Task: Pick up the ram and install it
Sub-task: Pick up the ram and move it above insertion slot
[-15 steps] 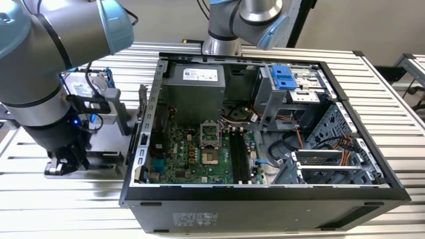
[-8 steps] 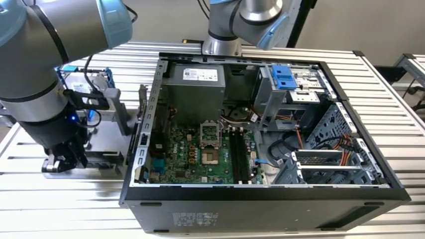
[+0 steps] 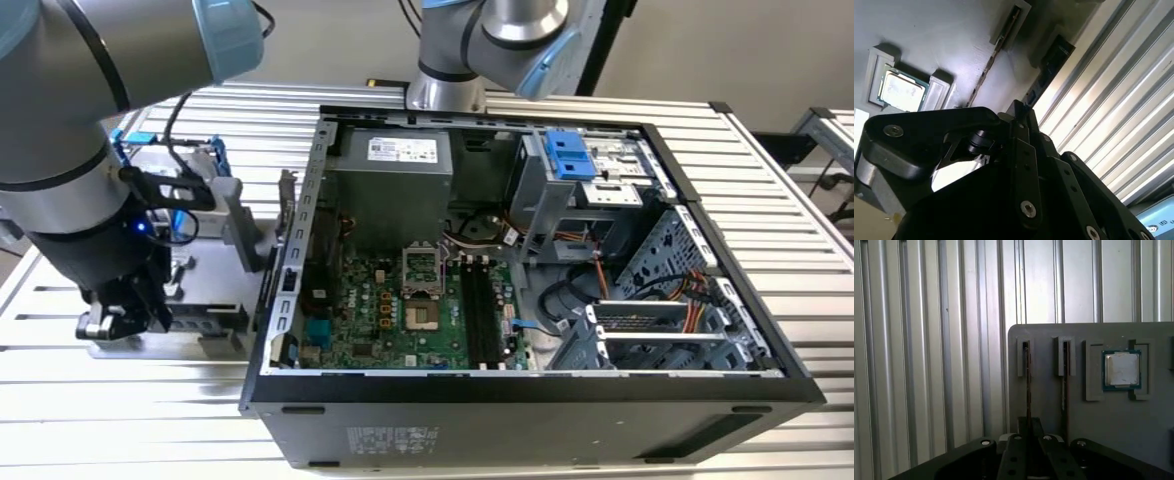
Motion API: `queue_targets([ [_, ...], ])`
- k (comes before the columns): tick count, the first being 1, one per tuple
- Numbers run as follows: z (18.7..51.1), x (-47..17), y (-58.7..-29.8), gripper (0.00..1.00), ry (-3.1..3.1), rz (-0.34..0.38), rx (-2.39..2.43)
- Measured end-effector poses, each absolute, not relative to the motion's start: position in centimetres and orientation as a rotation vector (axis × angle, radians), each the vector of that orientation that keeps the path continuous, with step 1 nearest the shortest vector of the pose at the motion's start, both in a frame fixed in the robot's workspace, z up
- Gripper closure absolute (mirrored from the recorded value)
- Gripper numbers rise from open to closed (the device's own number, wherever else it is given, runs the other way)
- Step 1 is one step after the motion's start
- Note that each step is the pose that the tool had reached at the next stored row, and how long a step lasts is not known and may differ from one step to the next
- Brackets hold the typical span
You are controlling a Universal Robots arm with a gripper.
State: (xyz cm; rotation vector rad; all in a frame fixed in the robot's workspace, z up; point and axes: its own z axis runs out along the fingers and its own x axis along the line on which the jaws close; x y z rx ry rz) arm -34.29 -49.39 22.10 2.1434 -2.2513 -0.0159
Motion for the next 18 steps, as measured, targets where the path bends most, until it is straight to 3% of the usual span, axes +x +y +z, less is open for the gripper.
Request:
queue_targets([
  [18,24.7,-34.3,-49.4,1.0,-2.251,-0.016,2.143],
])
